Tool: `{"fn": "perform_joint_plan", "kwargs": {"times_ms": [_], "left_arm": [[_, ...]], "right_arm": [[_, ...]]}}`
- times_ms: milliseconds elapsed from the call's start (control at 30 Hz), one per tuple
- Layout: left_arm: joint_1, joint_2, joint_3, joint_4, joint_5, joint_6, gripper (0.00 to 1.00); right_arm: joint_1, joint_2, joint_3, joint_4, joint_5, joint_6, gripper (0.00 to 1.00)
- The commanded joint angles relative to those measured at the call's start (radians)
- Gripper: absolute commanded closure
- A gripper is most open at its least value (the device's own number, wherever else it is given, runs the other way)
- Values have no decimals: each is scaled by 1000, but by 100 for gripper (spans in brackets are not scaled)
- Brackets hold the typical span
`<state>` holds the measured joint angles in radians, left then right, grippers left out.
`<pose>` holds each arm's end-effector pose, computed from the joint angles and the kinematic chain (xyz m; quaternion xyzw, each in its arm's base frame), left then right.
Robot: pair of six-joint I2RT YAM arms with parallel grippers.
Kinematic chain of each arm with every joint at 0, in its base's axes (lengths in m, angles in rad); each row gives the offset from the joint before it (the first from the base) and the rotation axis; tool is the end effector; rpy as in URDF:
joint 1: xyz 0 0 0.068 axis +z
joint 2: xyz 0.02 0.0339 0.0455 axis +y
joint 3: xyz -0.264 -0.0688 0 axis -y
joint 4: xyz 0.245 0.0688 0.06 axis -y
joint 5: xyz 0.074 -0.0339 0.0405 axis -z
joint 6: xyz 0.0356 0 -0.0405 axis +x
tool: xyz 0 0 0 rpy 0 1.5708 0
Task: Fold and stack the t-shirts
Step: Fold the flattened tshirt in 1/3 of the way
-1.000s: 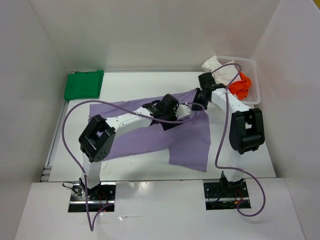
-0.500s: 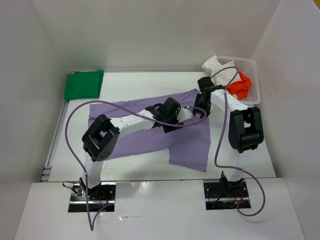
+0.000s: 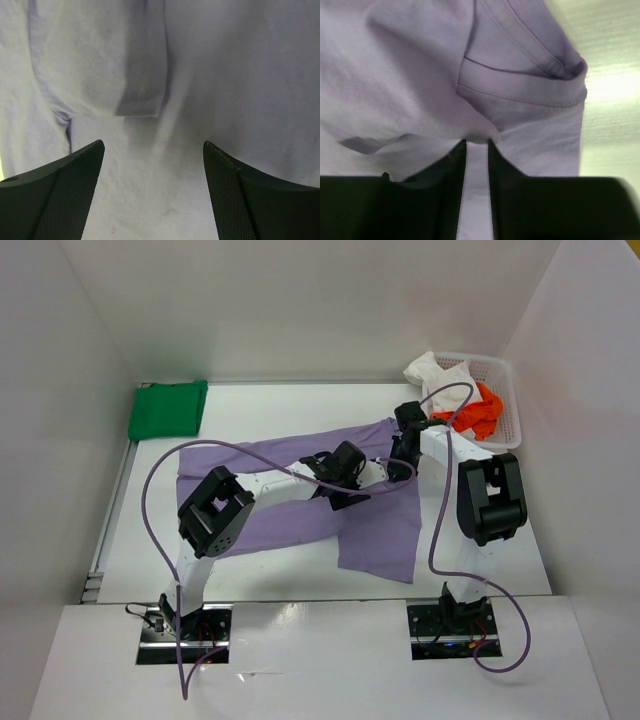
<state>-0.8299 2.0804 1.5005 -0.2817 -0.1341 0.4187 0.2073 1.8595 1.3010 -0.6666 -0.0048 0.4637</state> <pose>0.3125 -0.3346 0.1770 0.5281 0.7728 -0.0092 0.3520 0.3639 0.0767 0.1845 0.1255 0.9771 0.0589 0.1616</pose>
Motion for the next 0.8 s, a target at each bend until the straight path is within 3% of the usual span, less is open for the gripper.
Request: {"fn": "perform_joint_plan", "kwargs": {"times_ms": [0,200,600,733,767], "left_arm": [[-5,-2,43,23,-18,-24,13],[-5,-2,69,22,-39,-24,13],[54,53,164,-10,129,-63,13],[54,81,164,-30,108,-54,15],[54,81,164,-30,97,-54,15]], "right_arm": [[6,-5,0,65,-4,-2,77],[-5,-14,9,65,35,-2,100],[-59,-73,49,36,2,-34,100],[-59,-63,49,36,-29,-43,100],[-59,-63,49,36,-41,-43,96]]}}
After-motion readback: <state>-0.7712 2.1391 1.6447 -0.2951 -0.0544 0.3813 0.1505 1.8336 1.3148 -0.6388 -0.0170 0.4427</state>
